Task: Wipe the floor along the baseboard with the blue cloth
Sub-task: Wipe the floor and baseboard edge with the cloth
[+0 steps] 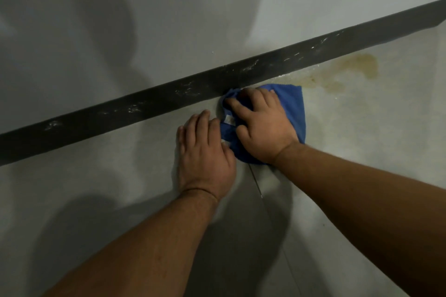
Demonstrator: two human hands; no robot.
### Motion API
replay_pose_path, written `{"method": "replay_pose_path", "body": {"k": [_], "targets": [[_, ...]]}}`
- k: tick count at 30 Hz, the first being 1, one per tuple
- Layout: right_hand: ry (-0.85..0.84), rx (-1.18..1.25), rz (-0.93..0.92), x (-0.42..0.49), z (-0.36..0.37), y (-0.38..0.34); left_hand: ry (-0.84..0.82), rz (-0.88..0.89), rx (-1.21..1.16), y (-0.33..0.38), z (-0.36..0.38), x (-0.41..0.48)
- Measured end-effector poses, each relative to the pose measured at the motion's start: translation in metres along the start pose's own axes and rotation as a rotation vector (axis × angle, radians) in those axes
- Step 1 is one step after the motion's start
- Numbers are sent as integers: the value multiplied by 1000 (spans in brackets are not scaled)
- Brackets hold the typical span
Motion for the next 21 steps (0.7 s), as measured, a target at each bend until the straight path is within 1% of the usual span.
{"method": "replay_pose_path", "body": {"k": [2,4,7,12,14,16,19,21], "targets": [[-17,-12,-56,0,-1,-1,5,-3,-9,0,0,0],[-24,-27,-41,3,-2,1,1,-1,-13,0,0,0],[3,-39,21,5,-1,10,-5,4,-2,-1,1,-1],[137,-21,202,0,-10,60,9,3,-27,-1,2,-1],[135,-25,240,-8,-13,70,12,3,-19,-2,2,-1],[98,-15,216,-22,-12,65,16,3,-10,-2,3,0],[-5,-24,70,-38,-3,38,22,4,-1,0,3,0],[-35,-35,-1,-32,-1,25,25,3,10,0,4,0]]}}
Point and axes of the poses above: each hand's wrist, its own x-axis towards the middle knuckle, its own z-axis out of the palm, y = z × x, the point moved 3 cm from there along x, towards the middle knuckle, and after that the axes turned 8 degrees about z, right-handed, at the moved point
